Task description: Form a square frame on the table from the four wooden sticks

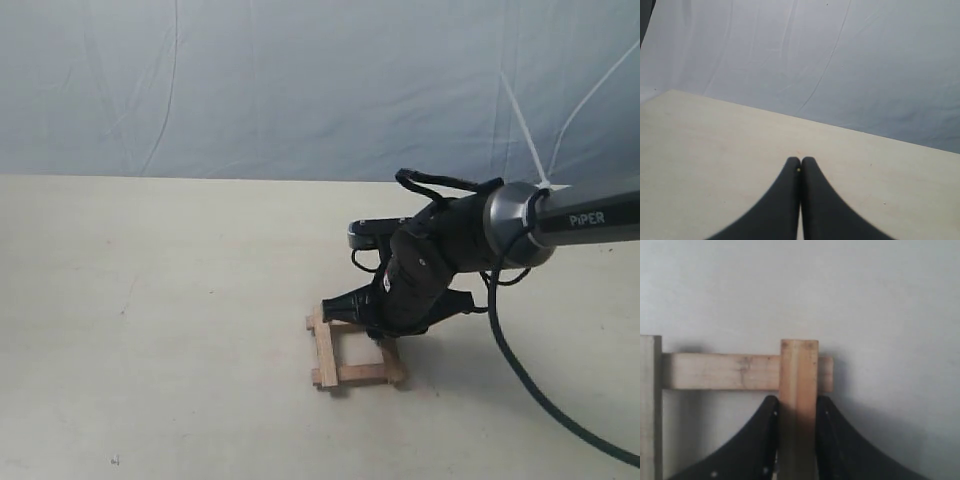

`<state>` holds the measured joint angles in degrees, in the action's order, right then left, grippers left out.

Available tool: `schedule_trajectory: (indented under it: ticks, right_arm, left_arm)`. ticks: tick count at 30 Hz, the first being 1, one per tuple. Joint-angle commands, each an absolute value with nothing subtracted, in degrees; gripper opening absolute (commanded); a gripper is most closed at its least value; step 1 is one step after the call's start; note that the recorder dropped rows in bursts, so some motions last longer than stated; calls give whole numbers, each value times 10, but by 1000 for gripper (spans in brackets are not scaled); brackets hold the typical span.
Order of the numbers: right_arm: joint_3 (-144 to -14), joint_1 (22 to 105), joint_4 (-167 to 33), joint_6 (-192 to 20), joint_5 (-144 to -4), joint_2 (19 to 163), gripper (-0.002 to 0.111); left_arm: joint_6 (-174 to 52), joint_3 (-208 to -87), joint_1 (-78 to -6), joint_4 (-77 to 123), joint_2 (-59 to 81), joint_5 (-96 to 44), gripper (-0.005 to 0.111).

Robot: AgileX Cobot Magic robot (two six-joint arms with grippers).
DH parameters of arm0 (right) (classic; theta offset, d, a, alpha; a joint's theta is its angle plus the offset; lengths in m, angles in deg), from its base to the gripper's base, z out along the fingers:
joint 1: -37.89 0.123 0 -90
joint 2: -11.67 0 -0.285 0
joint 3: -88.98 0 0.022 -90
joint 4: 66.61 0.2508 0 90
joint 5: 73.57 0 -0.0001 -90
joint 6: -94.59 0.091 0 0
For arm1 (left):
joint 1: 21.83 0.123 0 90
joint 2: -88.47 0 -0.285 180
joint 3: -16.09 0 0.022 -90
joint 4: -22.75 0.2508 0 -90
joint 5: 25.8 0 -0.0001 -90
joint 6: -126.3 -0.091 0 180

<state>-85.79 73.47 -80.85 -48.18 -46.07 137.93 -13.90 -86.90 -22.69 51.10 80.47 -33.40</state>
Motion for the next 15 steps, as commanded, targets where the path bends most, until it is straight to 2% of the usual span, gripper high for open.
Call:
schedule_trajectory:
  ticks: [1, 15]
  right_arm:
    - [-934, 733, -822, -480, -385, 1380, -1]
    - [-1093, 733, -772, -458, -291, 1497, -1]
  left_arm:
    - [-139, -867, -231, 514, 807, -335, 0]
    - [-139, -867, -231, 514, 807, -335, 0]
